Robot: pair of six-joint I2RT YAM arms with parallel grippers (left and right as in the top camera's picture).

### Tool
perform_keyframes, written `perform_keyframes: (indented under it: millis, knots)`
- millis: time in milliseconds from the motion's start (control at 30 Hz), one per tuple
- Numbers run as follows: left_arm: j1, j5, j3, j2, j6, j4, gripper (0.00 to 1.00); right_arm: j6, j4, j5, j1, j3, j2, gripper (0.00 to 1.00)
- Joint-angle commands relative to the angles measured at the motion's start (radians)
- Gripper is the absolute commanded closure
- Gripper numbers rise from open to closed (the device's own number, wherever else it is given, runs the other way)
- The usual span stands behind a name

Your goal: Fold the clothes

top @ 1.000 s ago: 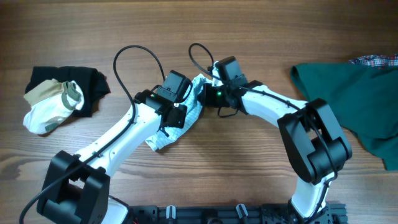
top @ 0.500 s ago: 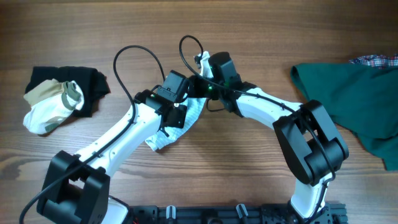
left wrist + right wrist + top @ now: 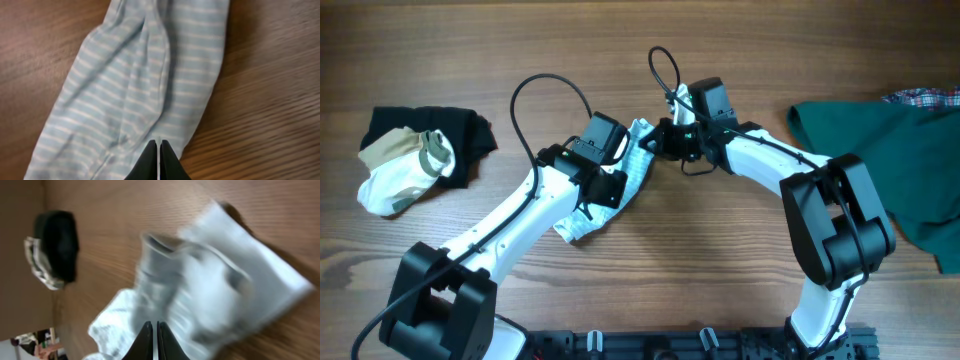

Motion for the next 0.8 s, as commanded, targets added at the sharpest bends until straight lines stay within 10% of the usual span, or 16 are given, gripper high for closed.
perform_keyframes:
  millis: [0, 767]
  knots:
    - [-0.004, 0.026, 0.008, 0.017, 0.069, 0.036, 0.96, -0.036, -0.045, 0.099, 0.031, 0.006, 0.011, 0.96]
    - [-0.053, -0.228, 0.007, 0.193, -0.015, 0.163, 0.96, 0.095, -0.045, 0.351, 0.076, 0.006, 0.017, 0.96]
